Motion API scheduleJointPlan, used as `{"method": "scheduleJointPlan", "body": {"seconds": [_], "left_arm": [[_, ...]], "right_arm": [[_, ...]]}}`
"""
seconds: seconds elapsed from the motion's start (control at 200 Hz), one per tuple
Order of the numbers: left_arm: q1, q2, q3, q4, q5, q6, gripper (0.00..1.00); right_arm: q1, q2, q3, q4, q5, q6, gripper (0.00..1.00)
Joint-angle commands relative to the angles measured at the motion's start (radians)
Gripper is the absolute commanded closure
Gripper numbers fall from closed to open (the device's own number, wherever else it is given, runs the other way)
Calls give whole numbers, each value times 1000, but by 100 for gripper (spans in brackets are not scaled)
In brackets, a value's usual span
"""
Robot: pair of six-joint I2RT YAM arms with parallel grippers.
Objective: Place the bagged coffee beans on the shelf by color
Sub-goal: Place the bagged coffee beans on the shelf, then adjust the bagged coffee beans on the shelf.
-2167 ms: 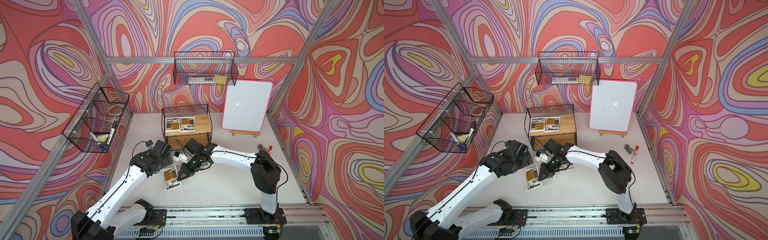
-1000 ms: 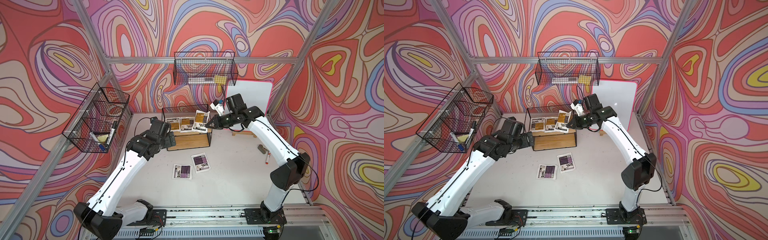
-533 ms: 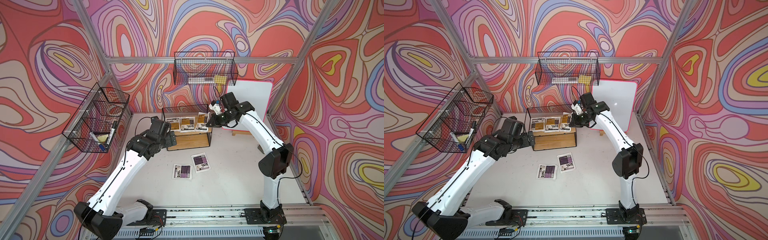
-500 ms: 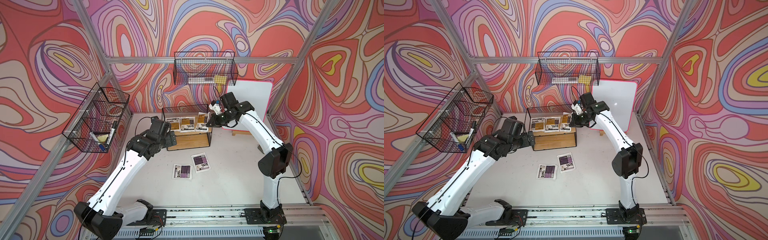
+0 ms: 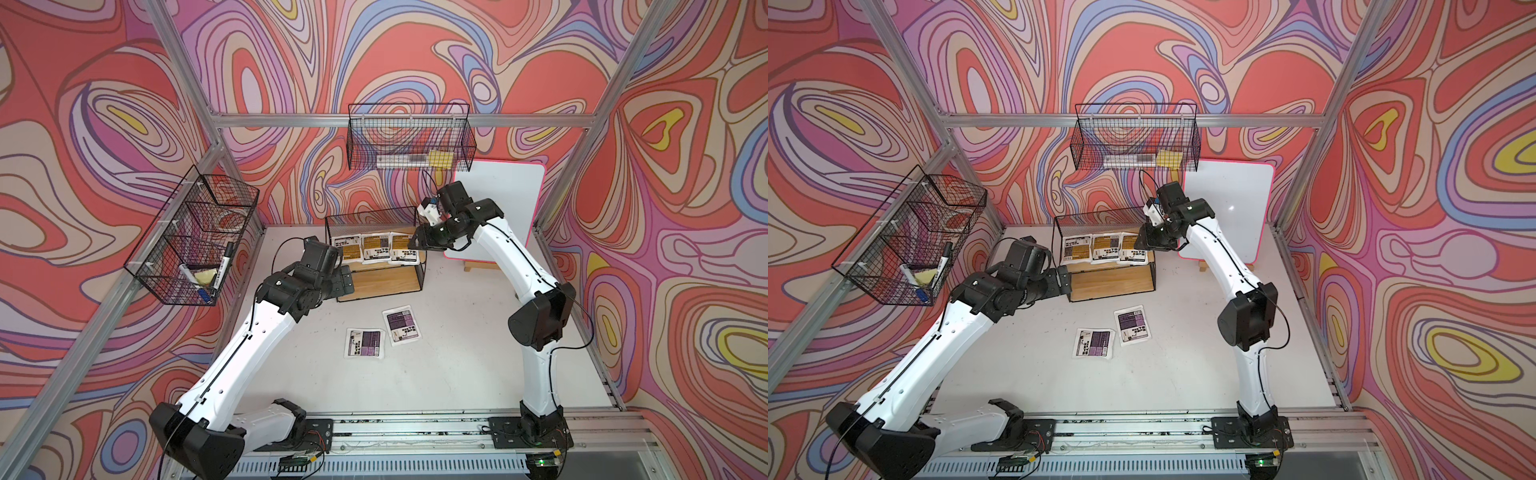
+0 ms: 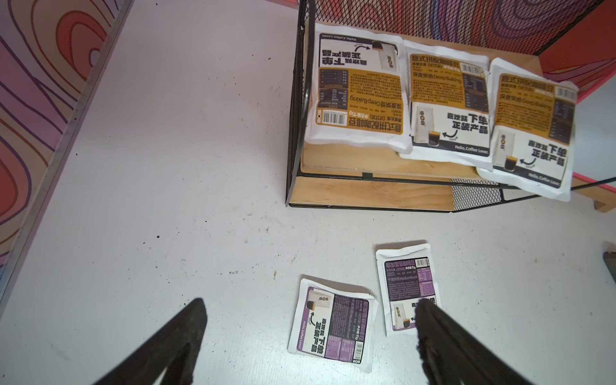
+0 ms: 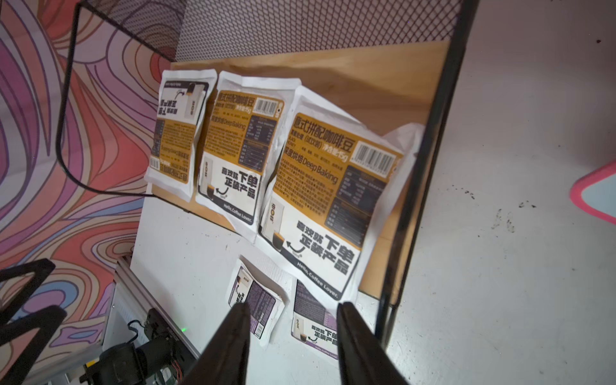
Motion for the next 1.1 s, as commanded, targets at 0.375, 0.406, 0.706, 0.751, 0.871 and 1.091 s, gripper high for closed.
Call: {"method": "scheduleJointPlan", "body": {"seconds": [0.375,0.406,0.706,0.751,0.871,1.091], "left_arm": [[5,-33,-22,28,9,-9,1],[5,-31,-22,31,12,-8,1],[5,-16,-19,46,20,-12,1],[6,-14,-19,46,20,-12,1],[5,-13,-23,52,15,-16,1],[6,-8,-28,58,9,-14,1]], "right_arm": [[-14,-94,-73,117,19,87,53],[-11,-114,-104,140,12,97,52],[114,-197,-275,270,185,127,51],[130,-191,-278,276,224,127,51],[158,-168,-288,297,313,121,51],[171,-116,-284,329,367,122,51]]}}
